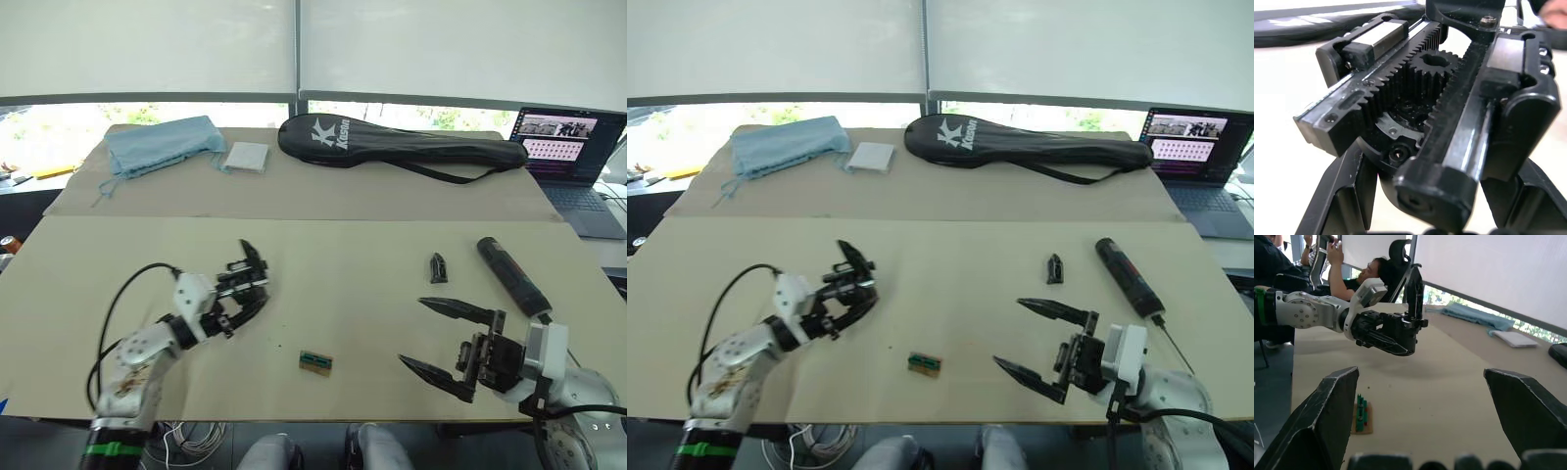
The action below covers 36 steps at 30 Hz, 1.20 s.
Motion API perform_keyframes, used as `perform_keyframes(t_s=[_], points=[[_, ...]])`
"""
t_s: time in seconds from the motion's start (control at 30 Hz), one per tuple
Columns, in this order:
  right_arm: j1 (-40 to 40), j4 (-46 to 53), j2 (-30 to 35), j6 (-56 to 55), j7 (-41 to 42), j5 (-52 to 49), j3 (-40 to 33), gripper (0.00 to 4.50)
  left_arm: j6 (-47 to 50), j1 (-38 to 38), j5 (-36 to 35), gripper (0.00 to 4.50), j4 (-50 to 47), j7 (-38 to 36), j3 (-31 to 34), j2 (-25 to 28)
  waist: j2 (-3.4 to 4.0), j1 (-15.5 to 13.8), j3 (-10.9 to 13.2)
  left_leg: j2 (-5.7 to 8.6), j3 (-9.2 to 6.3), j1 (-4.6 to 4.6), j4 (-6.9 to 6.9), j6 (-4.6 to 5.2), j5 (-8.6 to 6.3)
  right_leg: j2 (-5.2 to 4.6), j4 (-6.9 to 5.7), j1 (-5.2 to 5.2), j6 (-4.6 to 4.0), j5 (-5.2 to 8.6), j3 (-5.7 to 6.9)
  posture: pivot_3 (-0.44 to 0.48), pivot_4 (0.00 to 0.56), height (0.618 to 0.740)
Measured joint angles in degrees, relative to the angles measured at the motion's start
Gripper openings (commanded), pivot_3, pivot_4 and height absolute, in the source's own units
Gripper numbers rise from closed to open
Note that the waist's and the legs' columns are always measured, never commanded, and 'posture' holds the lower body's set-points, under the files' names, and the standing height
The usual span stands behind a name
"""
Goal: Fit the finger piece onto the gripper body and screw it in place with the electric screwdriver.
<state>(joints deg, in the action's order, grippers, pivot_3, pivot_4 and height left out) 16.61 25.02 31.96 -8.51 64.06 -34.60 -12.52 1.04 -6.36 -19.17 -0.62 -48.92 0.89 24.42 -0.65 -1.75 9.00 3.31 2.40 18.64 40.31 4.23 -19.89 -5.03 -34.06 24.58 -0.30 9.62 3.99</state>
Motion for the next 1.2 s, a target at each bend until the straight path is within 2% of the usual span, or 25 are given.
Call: perform_keyframes(t_s=[0.13, 0.3, 0.4, 0.6, 0.83, 0.97, 1.0, 1.2], points=[[6.2, 1.1, 0.2, 0.0, 0.7, -0.4, -1.4, 4.5, 0.0, -4.5, 4.1, 2.37, 3.8, 1.0, -4.9, -3.1, 0.0, -0.5, 0.0, 0.01, -0.01, 0.05, 0.01, 0.01, 0.0, -0.03, 0.02, 0.01, 0.01, 0.0, -0.01, 0.0, 0.15, 0.74], [8.7, 3.8, -0.8, 0.1, -1.9, -0.6, -2.1, 4.5, -2.0, -5.3, 7.1, 2.37, 5.5, 0.8, -8.7, -4.6, 0.0, 0.0, 0.0, -0.03, 0.0, 0.07, 0.0, 0.01, 0.0, -0.02, -0.01, 0.1, 0.02, 0.0, -0.05, 0.0, 0.15, 0.74], [8.6, 6.4, -1.8, 0.7, -5.4, -1.7, -2.2, 4.5, -4.0, -6.4, 8.7, 2.37, 9.1, 1.2, -9.3, -5.8, 0.01, -0.1, 0.0, -0.03, 0.0, 0.24, 0.02, 0.0, 0.0, -0.02, -0.03, 0.26, 0.02, -0.01, -0.05, 0.0, 0.15, 0.74], [9.4, 8.3, -1.5, 0.9, -6.9, -1.6, -2.2, 4.5, -8.9, -9.5, 9.9, 2.37, 14.8, 1.9, -9.3, -8.2, 0.04, -0.9, 0.0, 0.0, 0.0, 0.43, 0.11, 0.02, 0.01, -0.07, -0.02, 0.39, 0.04, -0.04, -0.02, 0.0, 0.15, 0.74], [11.2, 8.9, -1.4, 0.9, -7.1, -0.4, -2.0, 4.5, -9.1, -10.0, 10.0, 2.37, 15.6, 1.3, -9.4, -8.5, 0.16, -0.9, -0.1, 0.0, 0.0, 0.44, 0.13, 0.04, 0.0, -0.09, -0.02, 0.37, 0.06, -0.04, -0.03, 0.0, 0.15, 0.74], [11.2, 9.2, -1.4, 0.9, -7.6, -0.4, -1.8, 4.5, -8.0, -9.6, 9.9, 4.3, 14.9, 1.7, -9.2, -8.5, 0.21, -0.9, -0.1, -0.01, 0.0, 0.44, 0.13, 0.07, 0.0, -0.08, -0.02, 0.37, 0.07, -0.04, -0.02, 0.0, 0.15, 0.74], [11.3, 9.3, -1.4, 0.9, -7.7, -0.4, -1.8, 4.5, -7.4, -9.5, 9.9, 4.43, 14.6, 1.6, -9.2, -8.4, 0.21, -0.8, -0.1, -0.01, 0.0, 0.44, 0.13, 0.1, 0.02, -0.08, -0.02, 0.38, 0.07, -0.04, -0.02, 0.0, 0.15, 0.74], [13.0, 10.2, -1.4, 0.9, -8.1, -0.3, -1.9, 4.5, -4.7, -9.5, 8.2, 4.43, 13.7, -0.9, -9.0, -6.1, 0.23, -0.4, -0.1, -0.03, -0.01, 0.43, 0.12, 0.11, 0.03, -0.04, -0.04, 0.41, 0.07, -0.04, -0.03, 0.0, 0.15, 0.74]])
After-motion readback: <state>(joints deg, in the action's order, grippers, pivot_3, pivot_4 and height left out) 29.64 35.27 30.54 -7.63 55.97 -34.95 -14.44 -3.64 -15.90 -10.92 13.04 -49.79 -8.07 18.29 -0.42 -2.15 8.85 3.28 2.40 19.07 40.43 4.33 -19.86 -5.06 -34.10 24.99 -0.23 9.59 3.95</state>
